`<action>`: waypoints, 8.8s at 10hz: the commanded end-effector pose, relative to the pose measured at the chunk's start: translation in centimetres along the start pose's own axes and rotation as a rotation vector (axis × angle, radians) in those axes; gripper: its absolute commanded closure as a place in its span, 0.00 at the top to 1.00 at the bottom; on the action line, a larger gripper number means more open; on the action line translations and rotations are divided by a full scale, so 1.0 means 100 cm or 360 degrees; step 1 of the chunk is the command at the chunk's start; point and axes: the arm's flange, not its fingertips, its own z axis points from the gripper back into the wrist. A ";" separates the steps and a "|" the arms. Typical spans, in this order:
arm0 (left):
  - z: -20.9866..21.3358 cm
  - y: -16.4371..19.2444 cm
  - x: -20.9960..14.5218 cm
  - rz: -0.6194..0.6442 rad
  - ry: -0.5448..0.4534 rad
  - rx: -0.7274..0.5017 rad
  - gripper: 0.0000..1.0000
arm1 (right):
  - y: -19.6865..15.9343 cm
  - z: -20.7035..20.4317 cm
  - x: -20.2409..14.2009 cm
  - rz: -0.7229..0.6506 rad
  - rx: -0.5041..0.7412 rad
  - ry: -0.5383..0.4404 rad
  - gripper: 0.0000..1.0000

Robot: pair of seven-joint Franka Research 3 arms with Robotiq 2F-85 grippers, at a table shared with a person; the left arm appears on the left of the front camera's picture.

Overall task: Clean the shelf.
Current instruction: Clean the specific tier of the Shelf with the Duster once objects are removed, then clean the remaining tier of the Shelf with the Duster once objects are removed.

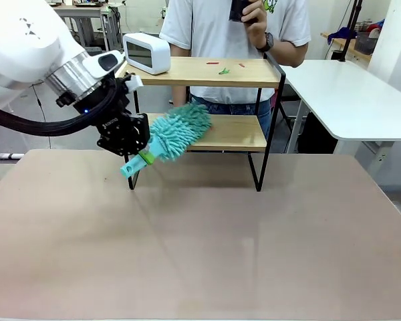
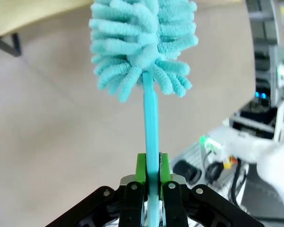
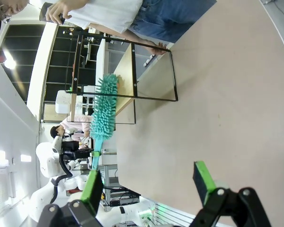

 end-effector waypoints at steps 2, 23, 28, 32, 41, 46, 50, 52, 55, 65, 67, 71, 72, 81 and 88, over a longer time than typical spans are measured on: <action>0.011 0.000 -0.009 -0.0277 0.0422 -0.0223 0.12 | 0.000 -0.002 0.002 0.0041 0.0029 -0.0019 1.00; 0.211 0.229 -0.267 0.0338 -0.0563 -0.0547 0.12 | 0.000 -0.002 0.002 0.0041 0.0029 -0.0019 1.00; 0.211 0.229 -0.267 0.0338 -0.0563 -0.0547 0.12 | 0.000 -0.002 0.002 0.0041 0.0029 -0.0019 1.00; 0.211 0.229 -0.267 0.0338 -0.0563 -0.0547 0.12 | 0.000 -0.002 0.002 0.0041 0.0029 -0.0019 1.00; 0.211 0.229 -0.267 0.0338 -0.0563 -0.0547 0.12 | 0.000 -0.002 0.002 0.0041 0.0029 -0.0019 1.00; 0.297 0.115 -0.182 0.0363 -0.0845 -0.0373 0.12 | 0.000 -0.002 0.002 0.0041 0.0029 -0.0019 1.00; 0.254 -0.030 -0.104 0.0162 -0.0716 -0.0124 0.12 | 0.000 -0.002 0.002 0.0041 0.0029 -0.0019 1.00; 0.212 -0.076 -0.070 0.0156 -0.0586 -0.0097 0.12 | 0.000 -0.002 0.002 0.0041 0.0029 -0.0019 1.00; 0.171 -0.082 -0.053 0.0197 -0.0520 -0.0080 0.12 | 0.000 -0.002 0.002 0.0041 0.0029 -0.0019 1.00; 0.153 -0.111 -0.006 0.0151 -0.0576 -0.0016 0.12 | 0.000 -0.002 0.002 0.0041 0.0029 -0.0019 1.00; 0.139 -0.116 0.023 0.0255 -0.0534 0.0077 0.12 | 0.000 -0.002 0.002 0.0041 0.0029 -0.0019 1.00; 0.122 -0.127 0.056 0.0213 -0.0356 0.0081 0.12 | 0.000 -0.002 0.002 0.0041 0.0029 -0.0019 1.00; 0.120 -0.131 0.060 0.0184 -0.0333 0.0080 0.12 | 0.000 -0.002 0.002 0.0041 0.0029 -0.0019 1.00; 0.136 -0.125 0.041 -0.0440 0.0201 -0.0150 0.12 | 0.000 -0.002 0.002 0.0041 0.0029 -0.0019 1.00; 0.159 -0.105 0.008 -0.1070 0.0490 -0.0518 0.12 | 0.000 -0.002 0.002 0.0041 0.0029 -0.0019 1.00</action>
